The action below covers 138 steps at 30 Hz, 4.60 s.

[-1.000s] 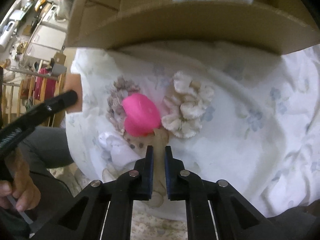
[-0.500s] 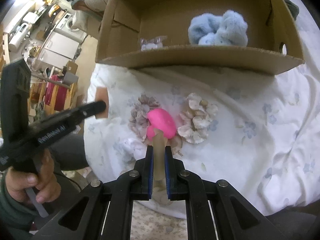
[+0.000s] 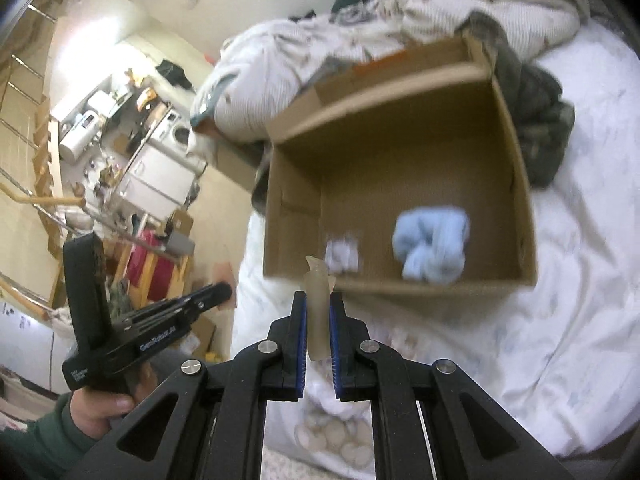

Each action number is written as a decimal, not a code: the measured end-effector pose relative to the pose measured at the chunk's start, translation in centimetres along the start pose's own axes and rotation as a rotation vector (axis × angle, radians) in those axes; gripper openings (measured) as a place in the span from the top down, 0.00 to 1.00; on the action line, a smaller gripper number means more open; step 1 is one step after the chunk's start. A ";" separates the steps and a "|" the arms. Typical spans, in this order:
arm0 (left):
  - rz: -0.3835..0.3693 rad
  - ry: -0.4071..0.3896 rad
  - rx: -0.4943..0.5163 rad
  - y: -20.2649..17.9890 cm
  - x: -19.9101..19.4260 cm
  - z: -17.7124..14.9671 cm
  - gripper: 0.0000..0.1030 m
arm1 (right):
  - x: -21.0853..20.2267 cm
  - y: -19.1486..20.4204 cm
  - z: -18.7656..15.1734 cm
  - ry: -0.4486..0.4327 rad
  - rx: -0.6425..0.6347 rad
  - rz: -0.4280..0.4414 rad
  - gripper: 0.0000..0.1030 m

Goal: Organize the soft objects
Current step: 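Carry the tan cylinder with the left tool into the box, then open the left tool to release the cylinder in the box, withdraw, then grasp the white bow toy with the left tool and lift it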

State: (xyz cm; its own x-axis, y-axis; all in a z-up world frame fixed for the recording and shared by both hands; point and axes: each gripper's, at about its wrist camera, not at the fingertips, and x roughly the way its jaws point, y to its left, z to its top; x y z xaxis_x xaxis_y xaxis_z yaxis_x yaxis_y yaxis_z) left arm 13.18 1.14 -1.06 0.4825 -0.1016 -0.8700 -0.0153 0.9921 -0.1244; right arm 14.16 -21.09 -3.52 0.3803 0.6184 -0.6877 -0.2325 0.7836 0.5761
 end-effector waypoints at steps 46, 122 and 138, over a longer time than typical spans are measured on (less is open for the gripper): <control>-0.028 0.023 0.080 -3.3 9.7 3.0 0.96 | 7.3 -6.1 4.2 0.028 0.080 -0.178 0.88; 0.030 0.156 -0.039 0.3 5.1 -5.7 0.41 | 2.4 -5.7 -2.7 0.056 0.118 -0.211 0.22; -0.058 0.482 0.087 -4.4 11.9 -11.8 0.76 | 5.1 -5.9 -3.3 0.154 0.093 -0.287 0.22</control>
State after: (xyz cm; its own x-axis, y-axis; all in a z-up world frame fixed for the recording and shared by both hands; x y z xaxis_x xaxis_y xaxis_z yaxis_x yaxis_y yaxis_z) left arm 8.66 -5.33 -16.49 0.0197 -0.1591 -0.9871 0.0831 0.9841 -0.1569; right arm 14.52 -22.33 -11.87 0.2770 0.3808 -0.8822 -0.0503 0.9226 0.3824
